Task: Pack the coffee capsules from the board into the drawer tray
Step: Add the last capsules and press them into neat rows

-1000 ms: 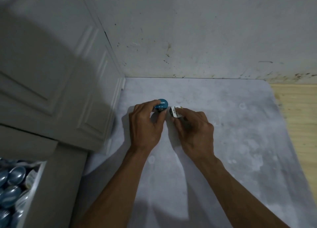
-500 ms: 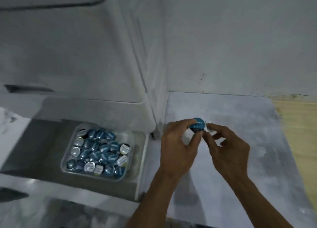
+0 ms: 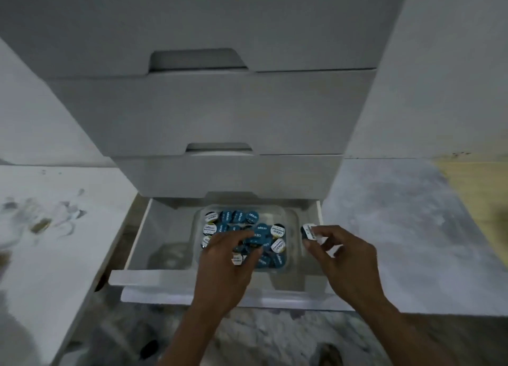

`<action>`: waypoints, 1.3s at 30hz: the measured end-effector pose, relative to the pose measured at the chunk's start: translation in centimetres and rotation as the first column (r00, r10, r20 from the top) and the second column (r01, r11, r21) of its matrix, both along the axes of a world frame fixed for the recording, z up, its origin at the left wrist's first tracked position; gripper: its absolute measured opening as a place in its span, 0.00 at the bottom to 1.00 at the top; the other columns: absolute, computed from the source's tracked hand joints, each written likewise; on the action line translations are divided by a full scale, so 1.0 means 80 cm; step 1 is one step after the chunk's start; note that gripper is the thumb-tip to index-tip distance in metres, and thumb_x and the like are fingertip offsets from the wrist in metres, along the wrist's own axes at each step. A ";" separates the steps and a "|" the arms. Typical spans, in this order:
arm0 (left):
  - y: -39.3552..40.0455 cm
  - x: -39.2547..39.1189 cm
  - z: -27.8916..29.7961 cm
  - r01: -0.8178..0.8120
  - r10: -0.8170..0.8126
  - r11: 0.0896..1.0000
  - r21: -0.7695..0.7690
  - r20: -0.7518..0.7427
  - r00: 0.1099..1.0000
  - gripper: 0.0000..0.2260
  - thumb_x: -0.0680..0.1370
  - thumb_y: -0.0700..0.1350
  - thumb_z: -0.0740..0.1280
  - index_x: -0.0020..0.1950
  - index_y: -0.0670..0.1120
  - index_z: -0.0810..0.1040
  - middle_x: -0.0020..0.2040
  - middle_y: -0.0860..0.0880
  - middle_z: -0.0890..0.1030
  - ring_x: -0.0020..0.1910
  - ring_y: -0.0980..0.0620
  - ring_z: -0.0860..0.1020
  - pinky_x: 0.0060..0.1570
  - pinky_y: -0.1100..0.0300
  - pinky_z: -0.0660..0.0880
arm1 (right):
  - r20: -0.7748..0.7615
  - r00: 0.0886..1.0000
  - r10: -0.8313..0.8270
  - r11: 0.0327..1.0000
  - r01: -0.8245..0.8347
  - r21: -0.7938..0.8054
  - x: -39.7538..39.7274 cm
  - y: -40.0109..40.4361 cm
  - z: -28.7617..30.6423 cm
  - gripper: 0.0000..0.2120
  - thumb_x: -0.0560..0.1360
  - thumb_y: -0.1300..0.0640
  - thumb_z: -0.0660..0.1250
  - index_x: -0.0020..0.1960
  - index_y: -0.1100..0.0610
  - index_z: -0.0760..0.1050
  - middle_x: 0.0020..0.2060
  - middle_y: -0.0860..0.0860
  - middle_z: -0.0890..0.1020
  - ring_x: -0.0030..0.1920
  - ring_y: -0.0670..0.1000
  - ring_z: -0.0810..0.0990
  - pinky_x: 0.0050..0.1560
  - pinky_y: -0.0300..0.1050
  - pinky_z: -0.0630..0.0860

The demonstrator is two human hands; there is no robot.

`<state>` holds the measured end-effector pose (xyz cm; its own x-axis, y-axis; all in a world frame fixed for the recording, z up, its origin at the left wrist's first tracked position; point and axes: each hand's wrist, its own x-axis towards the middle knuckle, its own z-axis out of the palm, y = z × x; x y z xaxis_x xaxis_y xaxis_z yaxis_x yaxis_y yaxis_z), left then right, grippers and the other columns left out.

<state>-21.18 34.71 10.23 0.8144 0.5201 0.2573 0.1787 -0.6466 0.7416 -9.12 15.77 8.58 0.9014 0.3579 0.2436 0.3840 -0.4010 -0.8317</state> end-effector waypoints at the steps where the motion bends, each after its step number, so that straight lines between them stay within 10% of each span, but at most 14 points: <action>1: 0.013 -0.001 -0.003 0.001 0.000 1.000 0.016 -0.030 1.000 0.13 0.71 0.45 0.76 0.54 0.53 0.82 0.47 0.67 0.76 0.47 0.56 0.80 0.46 0.60 0.79 | -0.008 1.000 0.016 1.000 -0.016 -0.024 -0.004 0.013 -0.003 0.09 0.69 0.56 0.77 0.48 0.49 0.83 0.33 0.42 0.80 0.34 0.41 0.79 0.34 0.24 0.69; 10: 0.081 0.085 -0.057 0.123 -0.097 0.989 0.080 -0.273 0.957 0.11 0.74 0.47 0.73 0.56 0.50 0.82 0.52 0.51 0.84 0.51 0.51 0.79 0.50 0.58 0.76 | -0.063 0.995 0.077 0.951 -0.092 -0.295 0.042 0.106 -0.077 0.08 0.74 0.53 0.72 0.53 0.51 0.80 0.45 0.49 0.85 0.41 0.48 0.82 0.47 0.46 0.81; 39: 0.088 0.185 -0.157 0.371 -0.196 0.873 0.316 -0.470 0.861 0.10 0.74 0.42 0.66 0.54 0.50 0.82 0.51 0.49 0.84 0.57 0.45 0.76 0.56 0.52 0.66 | 0.029 0.983 0.182 0.876 -0.149 -0.458 0.120 0.142 -0.142 0.07 0.70 0.64 0.70 0.48 0.58 0.81 0.48 0.56 0.83 0.48 0.57 0.80 0.46 0.50 0.79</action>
